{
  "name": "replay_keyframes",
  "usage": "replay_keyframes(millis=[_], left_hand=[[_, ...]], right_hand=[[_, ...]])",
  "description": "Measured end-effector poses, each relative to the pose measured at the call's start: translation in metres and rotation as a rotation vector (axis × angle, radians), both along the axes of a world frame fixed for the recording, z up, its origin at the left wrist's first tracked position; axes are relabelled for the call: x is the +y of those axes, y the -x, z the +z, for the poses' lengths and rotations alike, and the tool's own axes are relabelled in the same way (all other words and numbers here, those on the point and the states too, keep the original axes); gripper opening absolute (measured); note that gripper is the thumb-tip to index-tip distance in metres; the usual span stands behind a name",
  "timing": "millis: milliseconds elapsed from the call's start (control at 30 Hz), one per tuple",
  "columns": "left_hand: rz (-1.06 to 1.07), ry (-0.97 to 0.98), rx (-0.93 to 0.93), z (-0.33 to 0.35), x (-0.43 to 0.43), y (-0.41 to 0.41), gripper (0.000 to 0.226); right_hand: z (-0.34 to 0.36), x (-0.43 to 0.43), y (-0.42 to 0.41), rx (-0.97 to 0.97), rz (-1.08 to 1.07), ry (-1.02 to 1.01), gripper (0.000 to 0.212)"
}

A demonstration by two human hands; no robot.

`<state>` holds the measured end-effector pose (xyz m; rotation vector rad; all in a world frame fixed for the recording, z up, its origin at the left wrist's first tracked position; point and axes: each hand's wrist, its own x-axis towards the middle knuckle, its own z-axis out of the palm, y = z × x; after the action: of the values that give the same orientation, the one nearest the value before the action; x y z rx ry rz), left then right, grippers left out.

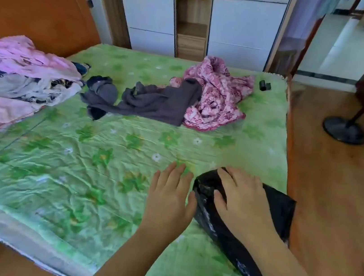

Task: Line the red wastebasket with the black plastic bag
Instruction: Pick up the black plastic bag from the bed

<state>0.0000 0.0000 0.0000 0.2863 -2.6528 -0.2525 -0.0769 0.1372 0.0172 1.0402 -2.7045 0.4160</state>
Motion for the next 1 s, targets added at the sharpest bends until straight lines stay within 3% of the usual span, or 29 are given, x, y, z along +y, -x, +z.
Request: replay_keyframes(millis=[333, 700, 1000], left_hand=[[-0.274, -0.115, -0.196, -0.095, 0.054, 0.049, 0.035], [-0.468, -0.267, -0.321, -0.238, 0.053, 0.081, 0.036], [-0.577, -0.101, -0.44, -0.304, 0.047, 0.089, 0.047]], right_hand=[[-0.087, 0.075, 0.035, -0.115, -0.15, 0.019, 0.042], [-0.211, 0.09, 0.046, -0.329, -0.292, 0.001, 0.044], [-0.286, 0.08, 0.033, -0.485, -0.307, -0.03, 0.045]])
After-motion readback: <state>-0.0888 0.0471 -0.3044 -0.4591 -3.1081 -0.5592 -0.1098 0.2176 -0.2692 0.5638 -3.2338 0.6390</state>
